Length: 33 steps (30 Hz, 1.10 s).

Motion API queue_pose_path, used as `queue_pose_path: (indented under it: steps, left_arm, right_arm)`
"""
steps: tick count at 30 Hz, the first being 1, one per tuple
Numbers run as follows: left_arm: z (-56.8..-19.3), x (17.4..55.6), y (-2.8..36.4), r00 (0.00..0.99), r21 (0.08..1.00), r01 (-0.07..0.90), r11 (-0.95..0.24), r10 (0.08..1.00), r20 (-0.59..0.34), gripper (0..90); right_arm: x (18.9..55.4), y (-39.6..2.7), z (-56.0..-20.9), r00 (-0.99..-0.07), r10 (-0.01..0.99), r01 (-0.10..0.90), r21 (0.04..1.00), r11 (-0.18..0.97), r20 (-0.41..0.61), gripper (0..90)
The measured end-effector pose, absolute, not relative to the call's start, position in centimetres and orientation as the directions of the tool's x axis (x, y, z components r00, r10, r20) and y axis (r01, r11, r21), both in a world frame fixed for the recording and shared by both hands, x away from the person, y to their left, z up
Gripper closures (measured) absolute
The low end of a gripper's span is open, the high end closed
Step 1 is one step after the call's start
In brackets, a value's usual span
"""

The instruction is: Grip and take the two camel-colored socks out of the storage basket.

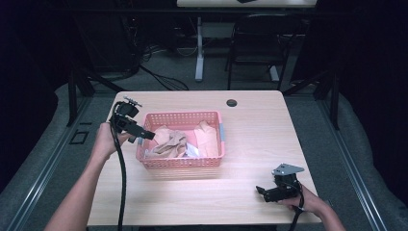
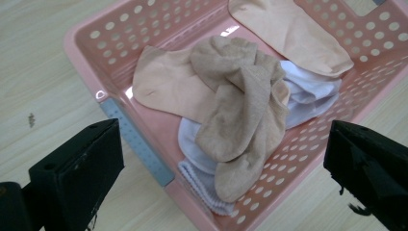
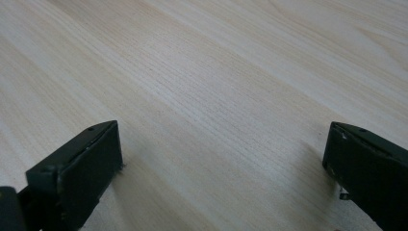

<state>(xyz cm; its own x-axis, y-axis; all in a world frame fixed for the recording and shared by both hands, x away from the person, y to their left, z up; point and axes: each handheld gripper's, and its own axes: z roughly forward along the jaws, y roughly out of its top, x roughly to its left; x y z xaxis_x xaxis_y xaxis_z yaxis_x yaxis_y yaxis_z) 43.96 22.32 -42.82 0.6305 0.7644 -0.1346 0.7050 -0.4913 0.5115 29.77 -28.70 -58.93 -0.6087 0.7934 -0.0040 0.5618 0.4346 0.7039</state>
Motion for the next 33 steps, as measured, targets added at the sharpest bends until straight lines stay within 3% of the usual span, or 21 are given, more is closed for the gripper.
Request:
queue_pose_path:
  steps: [10,15,28,33]
  left_arm:
    - [-45.4,44.4,20.5,0.648,0.504,0.699,-0.507,0.747,-0.148,0.3]
    - [-46.3,44.5,19.7,0.655,0.505,0.693,-0.514,0.742,-0.142,4.4]
    - [-49.2,45.0,17.1,0.670,0.446,0.699,-0.559,0.731,-0.134,38.2]
    - [-50.0,45.2,16.8,0.669,0.420,0.707,-0.569,0.731,-0.137,68.6]
  right_arm:
    - [29.8,-28.7,-58.9,-0.609,0.793,0.562,0.704,0.435,-0.004,0.0]
    - [29.8,-28.7,-58.9,-0.609,0.793,0.562,0.704,0.435,-0.004,0.0]
    - [29.8,-28.7,-58.9,-0.609,0.793,0.562,0.704,0.435,-0.004,0.0]
    - [29.8,-28.7,-58.9,-0.609,0.794,0.562,0.704,0.434,-0.004,0.0]
